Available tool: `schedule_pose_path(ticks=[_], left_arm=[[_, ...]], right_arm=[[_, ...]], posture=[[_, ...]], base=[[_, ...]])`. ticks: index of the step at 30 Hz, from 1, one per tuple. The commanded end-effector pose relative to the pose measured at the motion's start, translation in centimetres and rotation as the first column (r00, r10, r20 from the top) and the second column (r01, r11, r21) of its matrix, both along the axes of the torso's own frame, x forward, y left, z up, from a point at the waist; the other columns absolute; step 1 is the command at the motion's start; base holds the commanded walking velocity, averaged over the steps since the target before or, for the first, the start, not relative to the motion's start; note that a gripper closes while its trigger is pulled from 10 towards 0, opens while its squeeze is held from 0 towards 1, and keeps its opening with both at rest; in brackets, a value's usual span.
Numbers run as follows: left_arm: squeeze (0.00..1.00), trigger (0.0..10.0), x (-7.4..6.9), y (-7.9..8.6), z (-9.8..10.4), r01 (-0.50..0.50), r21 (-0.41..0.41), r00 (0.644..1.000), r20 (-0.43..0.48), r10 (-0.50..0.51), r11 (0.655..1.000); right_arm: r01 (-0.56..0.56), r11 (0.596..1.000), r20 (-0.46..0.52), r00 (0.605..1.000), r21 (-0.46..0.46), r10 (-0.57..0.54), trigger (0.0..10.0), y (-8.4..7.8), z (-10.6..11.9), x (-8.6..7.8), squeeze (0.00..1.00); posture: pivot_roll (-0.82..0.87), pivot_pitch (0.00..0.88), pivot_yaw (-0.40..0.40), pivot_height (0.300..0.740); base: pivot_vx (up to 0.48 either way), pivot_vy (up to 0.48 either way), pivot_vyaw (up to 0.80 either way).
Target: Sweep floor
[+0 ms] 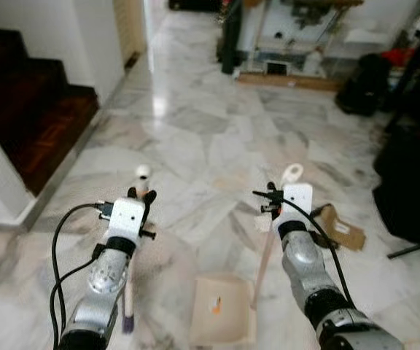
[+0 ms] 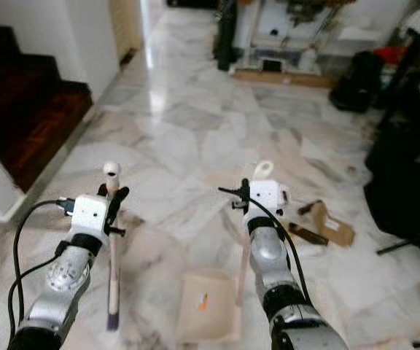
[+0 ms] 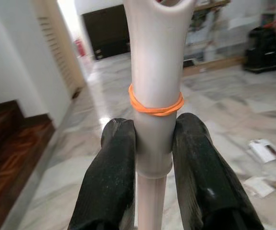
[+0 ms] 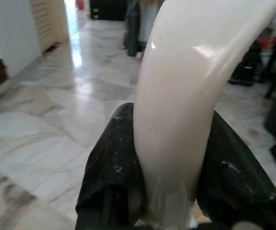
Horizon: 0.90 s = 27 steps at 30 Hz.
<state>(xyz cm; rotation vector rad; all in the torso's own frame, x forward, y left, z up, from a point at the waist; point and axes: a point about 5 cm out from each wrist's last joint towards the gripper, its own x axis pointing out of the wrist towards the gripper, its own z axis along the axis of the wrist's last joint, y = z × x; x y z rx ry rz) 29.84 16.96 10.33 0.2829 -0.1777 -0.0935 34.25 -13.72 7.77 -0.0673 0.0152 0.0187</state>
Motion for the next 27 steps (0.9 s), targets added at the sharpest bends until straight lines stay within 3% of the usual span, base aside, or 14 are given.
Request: schedule_pose_path(ticks=[1,24,27], left_arm=[[0.0,10.0,0.32,-0.17,0.58,0.005,0.013,1.0,0.02,-0.005,1.0],[0.0,10.0,0.41,-0.03,0.06,-0.033,-0.024,0.999,-0.005,0.032,0.999],[0.0,10.0,0.42,0.04,-0.03,-0.039,-0.025,0.999,-0.01,0.038,0.999]], right_arm=[[-0.001,1.0,0.045,0.999,0.005,0.001,10.0,0.05,0.92,0.37,0.0],[-0.014,1.0,0.048,0.999,-0.014,0.015,10.0,-0.2,1.15,0.51,0.0],[-0.02,1.0,0.063,0.998,-0.018,0.022,10.0,-0.19,1.28,0.48,0.0]], posture=[[0.07,0.0,-0.025,0.74],[0.06,0.0,-0.049,0.74],[0.06,0.0,-0.051,0.74]], base=[[0.0,0.0,-0.79],[0.0,0.0,-0.79],[0.0,0.0,0.0]])
